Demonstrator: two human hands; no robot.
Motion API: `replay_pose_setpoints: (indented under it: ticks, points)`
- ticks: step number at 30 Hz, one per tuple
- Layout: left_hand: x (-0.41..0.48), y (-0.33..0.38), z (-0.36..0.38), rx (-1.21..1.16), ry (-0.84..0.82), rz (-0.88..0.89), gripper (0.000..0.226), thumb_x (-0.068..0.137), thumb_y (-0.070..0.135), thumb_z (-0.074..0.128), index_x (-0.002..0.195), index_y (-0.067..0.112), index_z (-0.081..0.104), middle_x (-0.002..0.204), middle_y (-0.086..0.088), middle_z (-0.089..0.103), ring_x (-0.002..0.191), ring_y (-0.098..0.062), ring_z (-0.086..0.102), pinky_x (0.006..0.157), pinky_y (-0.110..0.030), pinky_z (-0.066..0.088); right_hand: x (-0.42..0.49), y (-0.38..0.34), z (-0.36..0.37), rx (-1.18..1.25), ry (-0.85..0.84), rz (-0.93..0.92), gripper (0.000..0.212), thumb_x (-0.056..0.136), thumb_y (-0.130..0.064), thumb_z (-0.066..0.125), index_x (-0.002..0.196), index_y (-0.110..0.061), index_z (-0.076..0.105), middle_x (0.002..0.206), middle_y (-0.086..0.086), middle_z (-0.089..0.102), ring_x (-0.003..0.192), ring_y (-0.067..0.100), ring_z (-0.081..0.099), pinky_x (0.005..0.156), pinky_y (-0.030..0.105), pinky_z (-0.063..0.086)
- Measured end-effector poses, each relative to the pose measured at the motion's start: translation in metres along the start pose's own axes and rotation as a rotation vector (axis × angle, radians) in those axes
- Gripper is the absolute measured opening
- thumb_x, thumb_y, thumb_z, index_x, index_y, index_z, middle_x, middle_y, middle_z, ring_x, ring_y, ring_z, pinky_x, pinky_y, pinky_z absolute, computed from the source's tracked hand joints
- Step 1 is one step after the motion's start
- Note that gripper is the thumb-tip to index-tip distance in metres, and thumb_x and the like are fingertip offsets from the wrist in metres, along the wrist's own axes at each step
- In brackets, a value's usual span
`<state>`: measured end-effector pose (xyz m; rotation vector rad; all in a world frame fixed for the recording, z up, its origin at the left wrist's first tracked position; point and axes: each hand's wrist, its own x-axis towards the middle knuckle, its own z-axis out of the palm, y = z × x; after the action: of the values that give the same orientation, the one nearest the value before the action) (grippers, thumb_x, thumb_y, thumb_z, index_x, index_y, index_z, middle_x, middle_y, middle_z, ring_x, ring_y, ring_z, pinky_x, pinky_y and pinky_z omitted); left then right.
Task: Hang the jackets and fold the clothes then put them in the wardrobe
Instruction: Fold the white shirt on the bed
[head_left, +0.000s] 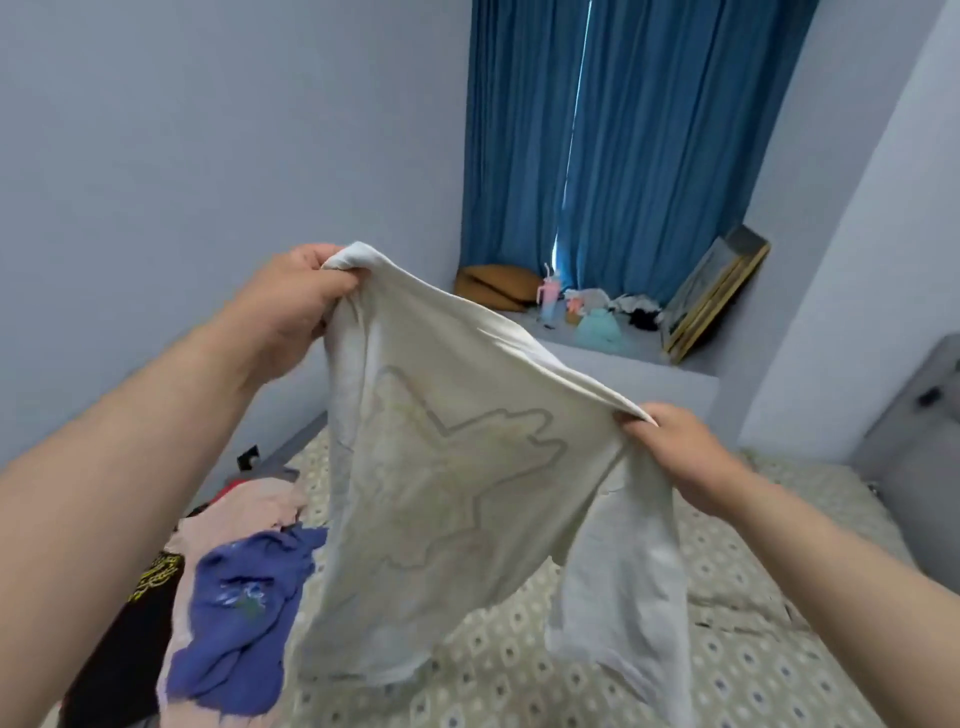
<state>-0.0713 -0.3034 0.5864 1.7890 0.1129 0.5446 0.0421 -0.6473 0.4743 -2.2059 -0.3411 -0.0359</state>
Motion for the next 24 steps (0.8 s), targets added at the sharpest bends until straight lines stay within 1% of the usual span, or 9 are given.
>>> replay_pose_setpoints:
  ticks: [4, 7, 9, 11, 13, 15, 18, 21, 24]
  points:
    - [0.022, 0.042, -0.004, 0.11, 0.066, -0.016, 0.029, 0.099, 0.013, 0.038, 0.084, 0.023, 0.061, 0.074, 0.003, 0.061, 0.065, -0.012, 0.058, 0.059, -0.023, 0.044, -0.004, -0.052, -0.058, 0.091, -0.068, -0.091, 0.021, 0.094, -0.014, 0.057, 0.081, 0.002, 0.06, 0.078, 0.011, 0.056, 0.075, 0.024, 0.049, 0.069, 0.036, 0.036]
    - [0.03, 0.059, -0.01, 0.236, 0.094, 0.01, 0.023, 0.099, 0.021, 0.039, 0.086, 0.022, 0.058, 0.079, -0.004, 0.055, 0.072, -0.02, 0.052, 0.06, -0.028, 0.037, -0.014, -0.085, -0.102, 0.162, -0.113, -0.115, 0.024, 0.093, -0.025, 0.066, 0.073, -0.015, 0.073, 0.074, 0.001, 0.063, 0.07, 0.018, 0.058, 0.066, 0.029, 0.045]
    - [0.03, 0.068, -0.013, 0.37, 0.113, 0.04, 0.024, 0.099, 0.026, 0.044, 0.081, 0.017, 0.058, 0.076, -0.006, 0.05, 0.068, -0.02, 0.046, 0.057, -0.029, 0.032, -0.019, -0.1, -0.128, 0.251, -0.17, -0.085, 0.028, 0.094, -0.04, 0.065, 0.08, -0.018, 0.077, 0.083, 0.001, 0.074, 0.077, 0.019, 0.07, 0.069, 0.03, 0.055]
    - [0.03, 0.076, -0.016, 0.436, 0.119, 0.071, 0.035, 0.098, 0.035, 0.052, 0.079, 0.006, 0.059, 0.075, -0.009, 0.052, 0.066, -0.021, 0.047, 0.058, -0.03, 0.033, -0.018, -0.108, -0.149, 0.322, -0.132, -0.043, 0.043, 0.094, -0.052, 0.061, 0.096, -0.01, 0.074, 0.095, 0.003, 0.077, 0.085, 0.019, 0.074, 0.073, 0.031, 0.056]
    - [0.029, 0.086, -0.02, 0.473, 0.107, 0.084, 0.045, 0.094, 0.045, 0.059, 0.073, 0.005, 0.058, 0.072, -0.009, 0.051, 0.063, -0.019, 0.046, 0.06, -0.03, 0.034, -0.013, -0.112, -0.166, 0.26, 0.016, -0.081, 0.054, 0.093, -0.052, 0.062, 0.095, 0.003, 0.062, 0.09, 0.005, 0.068, 0.08, 0.021, 0.066, 0.076, 0.033, 0.048]
    - [0.026, 0.097, -0.022, 0.499, 0.044, 0.064, 0.045, 0.089, 0.05, 0.066, 0.064, 0.014, 0.058, 0.063, -0.004, 0.052, 0.054, -0.017, 0.046, 0.053, -0.026, 0.033, -0.011, -0.117, -0.178, 0.187, 0.124, -0.13, 0.05, 0.092, -0.05, 0.061, 0.09, 0.0, 0.058, 0.089, 0.01, 0.057, 0.08, 0.025, 0.054, 0.074, 0.041, 0.044]
    - [0.024, 0.108, -0.016, 0.523, -0.036, 0.032, 0.04, 0.084, 0.043, 0.074, 0.058, 0.014, 0.066, 0.053, 0.002, 0.058, 0.045, -0.011, 0.053, 0.044, -0.021, 0.038, -0.009, -0.122, -0.195, 0.223, 0.185, -0.139, 0.03, 0.095, -0.041, 0.061, 0.091, -0.011, 0.067, 0.096, 0.014, 0.066, 0.085, 0.029, 0.06, 0.078, 0.051, 0.052]
    - [0.021, 0.119, -0.013, 0.536, -0.084, -0.012, 0.033, 0.084, 0.038, 0.075, 0.063, 0.013, 0.068, 0.059, -0.001, 0.06, 0.053, -0.015, 0.056, 0.055, -0.025, 0.041, -0.011, -0.126, -0.213, 0.182, 0.128, -0.156, 0.023, 0.098, -0.034, 0.058, 0.094, -0.012, 0.066, 0.092, 0.014, 0.064, 0.079, 0.03, 0.06, 0.07, 0.047, 0.047]
    - [0.019, 0.128, -0.011, 0.572, -0.071, 0.054, 0.045, 0.086, 0.05, 0.066, 0.073, 0.007, 0.066, 0.071, -0.001, 0.059, 0.069, -0.019, 0.052, 0.07, -0.031, 0.04, -0.012, -0.128, -0.227, 0.059, 0.071, -0.162, 0.021, 0.1, -0.029, 0.056, 0.098, -0.011, 0.065, 0.09, 0.013, 0.066, 0.076, 0.029, 0.063, 0.07, 0.052, 0.053]
